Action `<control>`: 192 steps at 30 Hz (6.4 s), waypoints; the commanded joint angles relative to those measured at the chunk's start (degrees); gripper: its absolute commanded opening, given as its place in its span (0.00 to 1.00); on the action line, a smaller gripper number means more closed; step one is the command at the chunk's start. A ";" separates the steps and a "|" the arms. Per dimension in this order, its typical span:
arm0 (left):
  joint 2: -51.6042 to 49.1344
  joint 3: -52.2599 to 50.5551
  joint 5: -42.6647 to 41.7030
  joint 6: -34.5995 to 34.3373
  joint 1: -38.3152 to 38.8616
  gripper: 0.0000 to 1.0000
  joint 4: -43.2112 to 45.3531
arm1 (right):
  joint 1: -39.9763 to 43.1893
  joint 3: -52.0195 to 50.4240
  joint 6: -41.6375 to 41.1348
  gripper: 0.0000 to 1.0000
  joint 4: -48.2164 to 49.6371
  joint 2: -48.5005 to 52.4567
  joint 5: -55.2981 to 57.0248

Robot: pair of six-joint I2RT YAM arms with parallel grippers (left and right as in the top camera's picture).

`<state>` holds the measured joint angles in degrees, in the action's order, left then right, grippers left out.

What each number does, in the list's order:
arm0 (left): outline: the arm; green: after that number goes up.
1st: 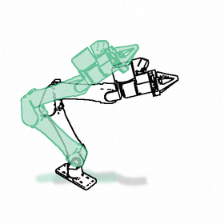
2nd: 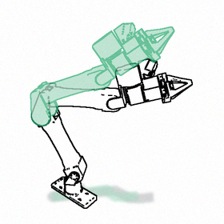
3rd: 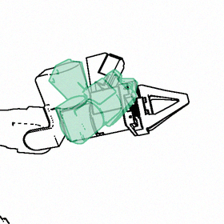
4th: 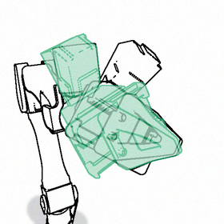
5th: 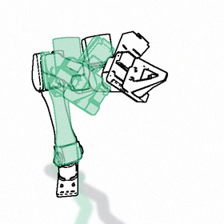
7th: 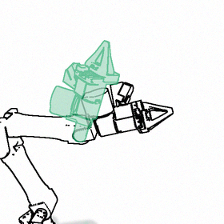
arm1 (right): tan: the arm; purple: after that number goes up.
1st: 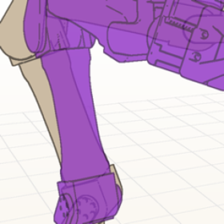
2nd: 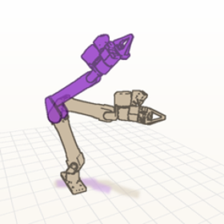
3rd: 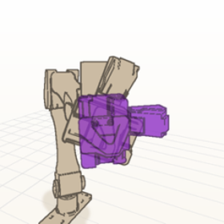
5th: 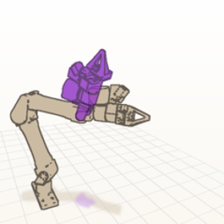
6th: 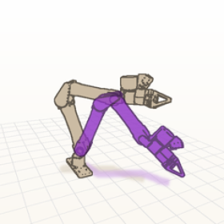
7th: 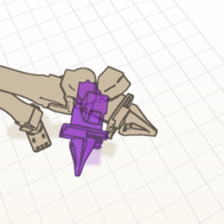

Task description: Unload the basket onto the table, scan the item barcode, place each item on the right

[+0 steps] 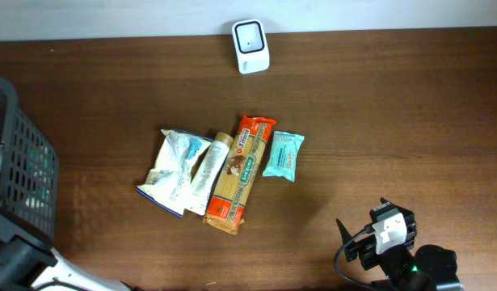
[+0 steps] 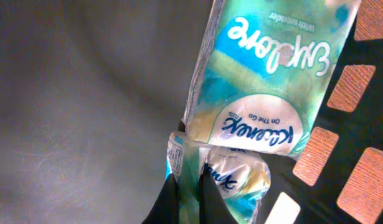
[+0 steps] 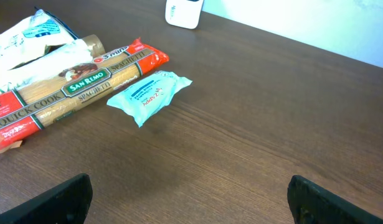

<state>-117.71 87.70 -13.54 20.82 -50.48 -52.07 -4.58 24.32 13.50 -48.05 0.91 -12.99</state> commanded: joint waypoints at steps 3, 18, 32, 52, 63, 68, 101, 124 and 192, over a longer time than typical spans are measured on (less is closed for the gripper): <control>-3.87 11.74 8.02 -5.92 0.07 0.00 -8.09 | 0.11 0.35 -0.22 0.99 0.02 -0.33 0.11; 0.39 63.17 -10.49 -10.45 28.28 0.00 -44.33 | 0.11 0.35 -0.22 0.99 0.02 -0.33 0.13; 0.39 15.85 -11.08 -11.13 77.02 0.00 -9.14 | 0.11 0.35 -0.22 0.99 0.02 -0.33 0.13; 7.54 43.15 9.51 -14.71 62.55 0.75 -16.41 | 0.11 0.35 -0.22 0.99 0.02 -0.33 0.13; 10.40 46.90 8.96 -24.28 8.76 0.72 -29.18 | 0.11 0.35 -0.22 0.99 0.02 -0.33 0.13; 10.32 27.36 5.51 -21.35 1.36 0.71 -20.57 | 0.11 0.35 -0.22 0.98 0.02 -0.33 0.13; 16.79 24.33 -9.44 -16.83 0.70 0.00 -10.36 | 0.11 0.35 -0.22 0.99 0.02 -0.33 0.13; 6.69 3.08 -12.09 -16.04 82.88 0.00 -7.13 | 0.11 0.35 -0.22 0.99 0.00 -0.33 0.13; 26.05 20.98 24.30 -16.06 33.00 0.99 -18.32 | 0.11 27.93 -0.87 0.98 6.36 52.50 -17.49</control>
<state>-92.40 108.36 10.15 4.73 -17.32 -70.37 -4.58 40.36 13.19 -38.30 43.09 -26.94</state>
